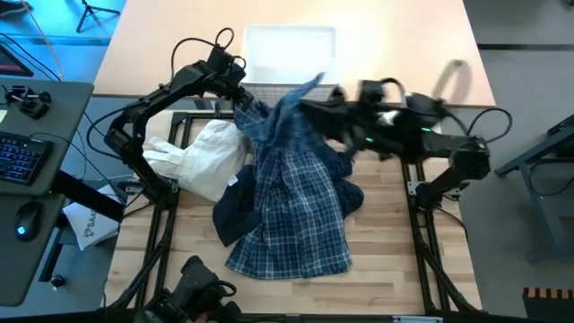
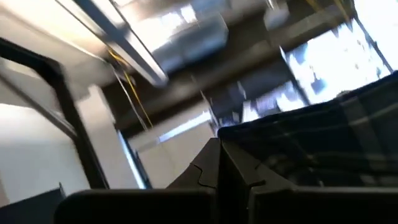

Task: Fold laundry
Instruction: Fold the blue plaid flannel shirt

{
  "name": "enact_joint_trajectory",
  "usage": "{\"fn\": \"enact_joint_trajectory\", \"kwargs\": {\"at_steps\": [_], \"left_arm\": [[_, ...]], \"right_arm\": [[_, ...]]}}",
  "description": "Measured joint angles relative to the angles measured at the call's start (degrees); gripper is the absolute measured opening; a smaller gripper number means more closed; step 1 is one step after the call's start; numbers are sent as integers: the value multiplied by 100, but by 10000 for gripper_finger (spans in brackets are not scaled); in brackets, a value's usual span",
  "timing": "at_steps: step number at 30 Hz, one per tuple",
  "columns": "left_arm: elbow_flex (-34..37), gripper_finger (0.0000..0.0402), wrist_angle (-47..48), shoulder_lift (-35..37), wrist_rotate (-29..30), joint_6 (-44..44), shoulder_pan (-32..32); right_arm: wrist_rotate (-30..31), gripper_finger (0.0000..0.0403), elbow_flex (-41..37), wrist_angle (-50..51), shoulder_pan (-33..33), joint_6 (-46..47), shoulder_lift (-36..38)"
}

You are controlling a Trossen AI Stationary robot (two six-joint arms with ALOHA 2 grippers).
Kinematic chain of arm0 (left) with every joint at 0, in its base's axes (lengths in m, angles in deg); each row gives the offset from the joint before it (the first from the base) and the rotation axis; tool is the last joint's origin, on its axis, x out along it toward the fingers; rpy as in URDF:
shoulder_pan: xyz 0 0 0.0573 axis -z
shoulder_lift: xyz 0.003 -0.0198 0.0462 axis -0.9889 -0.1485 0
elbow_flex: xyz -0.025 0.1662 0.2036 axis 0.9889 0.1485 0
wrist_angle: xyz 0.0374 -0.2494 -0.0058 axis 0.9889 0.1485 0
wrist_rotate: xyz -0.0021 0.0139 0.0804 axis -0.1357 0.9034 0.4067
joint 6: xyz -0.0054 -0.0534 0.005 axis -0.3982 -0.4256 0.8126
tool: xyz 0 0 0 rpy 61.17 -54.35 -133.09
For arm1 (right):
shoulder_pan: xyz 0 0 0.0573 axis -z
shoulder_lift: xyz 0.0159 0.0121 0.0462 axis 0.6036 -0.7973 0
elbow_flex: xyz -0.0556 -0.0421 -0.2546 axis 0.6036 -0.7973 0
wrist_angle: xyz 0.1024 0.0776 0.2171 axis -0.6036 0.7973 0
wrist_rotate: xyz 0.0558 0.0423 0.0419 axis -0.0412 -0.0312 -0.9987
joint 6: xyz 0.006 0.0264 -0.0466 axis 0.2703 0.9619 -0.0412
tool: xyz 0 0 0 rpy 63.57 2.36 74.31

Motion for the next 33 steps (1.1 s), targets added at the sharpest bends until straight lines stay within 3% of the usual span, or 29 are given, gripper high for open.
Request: {"fn": "enact_joint_trajectory", "kwargs": {"at_steps": [5, 10, 14, 18, 26, 30, 33], "left_arm": [[-197, 51, 407, 0, -628, 8, -292], [-478, 104, 1173, 0, -261, 94, -617], [-633, 120, 1593, 34, -69, 156, -792], [-714, 121, 1607, 377, -325, 271, -767], [-721, 112, 1619, 1604, -442, -132, -201], [-721, 107, 1339, 2192, -756, 265, 507], [-721, 106, 1109, 2547, -1020, 470, 1029]], "right_arm": [[-1434, 0, 0, -270, 595, 1448, -639], [-2815, 0, -7, -2644, 935, 2836, -1637], [-2935, 0, -4, -4850, 1181, 3715, -2102], [-2609, 0, -4, -5527, 1377, 3714, -2150], [-2754, 0, 4, -4820, 1452, 2885, -1551], [-2744, 0, 4, -3098, 1452, 2282, -1105], [-2340, 0, 8, -1298, 1450, 1518, -701]]}}
